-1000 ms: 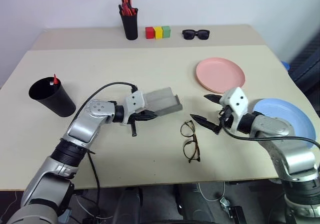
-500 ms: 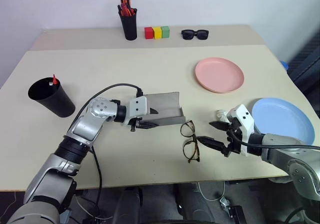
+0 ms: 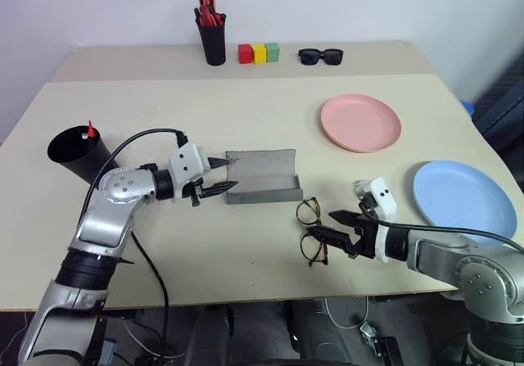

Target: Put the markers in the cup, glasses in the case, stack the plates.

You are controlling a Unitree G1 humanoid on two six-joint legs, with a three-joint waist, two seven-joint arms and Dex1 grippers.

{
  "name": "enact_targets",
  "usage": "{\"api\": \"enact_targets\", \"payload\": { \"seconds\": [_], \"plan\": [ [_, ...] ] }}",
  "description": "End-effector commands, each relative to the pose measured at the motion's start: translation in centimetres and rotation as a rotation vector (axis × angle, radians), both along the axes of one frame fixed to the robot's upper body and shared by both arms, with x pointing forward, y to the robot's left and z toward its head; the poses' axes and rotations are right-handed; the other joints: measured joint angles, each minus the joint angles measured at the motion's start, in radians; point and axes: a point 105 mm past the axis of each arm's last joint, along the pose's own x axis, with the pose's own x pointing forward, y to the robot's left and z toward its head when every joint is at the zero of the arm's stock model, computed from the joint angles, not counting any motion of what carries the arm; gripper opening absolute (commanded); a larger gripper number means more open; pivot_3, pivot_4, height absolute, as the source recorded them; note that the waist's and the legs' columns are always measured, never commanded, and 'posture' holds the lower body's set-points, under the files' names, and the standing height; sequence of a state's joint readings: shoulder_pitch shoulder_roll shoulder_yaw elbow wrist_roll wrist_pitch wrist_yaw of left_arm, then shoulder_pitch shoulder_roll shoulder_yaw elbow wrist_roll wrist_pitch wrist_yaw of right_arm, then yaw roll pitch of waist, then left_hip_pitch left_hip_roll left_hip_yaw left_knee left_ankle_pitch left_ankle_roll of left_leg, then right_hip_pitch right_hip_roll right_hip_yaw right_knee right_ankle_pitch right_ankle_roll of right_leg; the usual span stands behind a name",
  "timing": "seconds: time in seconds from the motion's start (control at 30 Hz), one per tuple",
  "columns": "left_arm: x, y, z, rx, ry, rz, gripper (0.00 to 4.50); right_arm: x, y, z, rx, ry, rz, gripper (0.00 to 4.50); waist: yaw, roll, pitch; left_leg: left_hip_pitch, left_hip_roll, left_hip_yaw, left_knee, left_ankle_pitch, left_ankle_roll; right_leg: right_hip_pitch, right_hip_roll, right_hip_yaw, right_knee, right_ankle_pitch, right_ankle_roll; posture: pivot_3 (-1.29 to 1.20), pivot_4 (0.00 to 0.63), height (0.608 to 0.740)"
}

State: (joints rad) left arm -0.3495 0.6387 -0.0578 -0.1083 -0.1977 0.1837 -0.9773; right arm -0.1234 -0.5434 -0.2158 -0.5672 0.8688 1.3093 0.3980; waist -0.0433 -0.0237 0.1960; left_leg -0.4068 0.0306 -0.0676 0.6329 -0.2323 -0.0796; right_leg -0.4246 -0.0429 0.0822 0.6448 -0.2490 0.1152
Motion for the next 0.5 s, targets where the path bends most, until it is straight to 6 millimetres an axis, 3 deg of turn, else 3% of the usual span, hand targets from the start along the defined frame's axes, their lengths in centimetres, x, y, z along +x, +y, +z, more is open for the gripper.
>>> {"api": "enact_targets", "payload": {
  "seconds": [0.03, 0.13, 0.33, 0.5],
  "plan": [
    [-1.2, 0.3, 0.8, 0.006, -0.028, 0.021, 2.40, 0.0, 0.1, 0.1, 0.002, 0.002, -0.002, 4.25, 0.000, 0.000, 0.000, 0.000, 0.000, 0.000, 0.000, 0.000, 0.000, 0.000, 0.000, 0.000, 0.000, 0.000, -0.001, 0.00, 0.150, 0.740],
    [-1.6, 0.8, 0.4, 0.006, -0.011, 0.070, 2.42, 0.1, 0.1, -0.2, -0.009, 0.016, -0.005, 3.23, 0.000, 0.000, 0.000, 0.000, 0.000, 0.000, 0.000, 0.000, 0.000, 0.000, 0.000, 0.000, 0.000, -0.001, -0.001, 0.00, 0.150, 0.740],
    [-1.9, 1.1, 0.4, -0.043, 0.005, 0.123, 2.42, 0.2, 0.1, 0.0, -0.006, 0.019, 0.005, 0.11, 0.000, 0.000, 0.000, 0.000, 0.000, 0.000, 0.001, 0.000, 0.000, 0.000, 0.000, 0.000, 0.000, -0.001, -0.001, 0.00, 0.150, 0.740],
    [-2.1, 1.7, -0.2, -0.041, 0.011, 0.141, 2.42, 0.2, -0.4, 0.6, -0.034, 0.001, 0.020, 0.04, 0.000, 0.000, 0.000, 0.000, 0.000, 0.000, 0.001, 0.000, 0.000, 0.000, 0.000, 0.000, 0.000, -0.001, -0.002, 0.00, 0.150, 0.740]
  ]
}}
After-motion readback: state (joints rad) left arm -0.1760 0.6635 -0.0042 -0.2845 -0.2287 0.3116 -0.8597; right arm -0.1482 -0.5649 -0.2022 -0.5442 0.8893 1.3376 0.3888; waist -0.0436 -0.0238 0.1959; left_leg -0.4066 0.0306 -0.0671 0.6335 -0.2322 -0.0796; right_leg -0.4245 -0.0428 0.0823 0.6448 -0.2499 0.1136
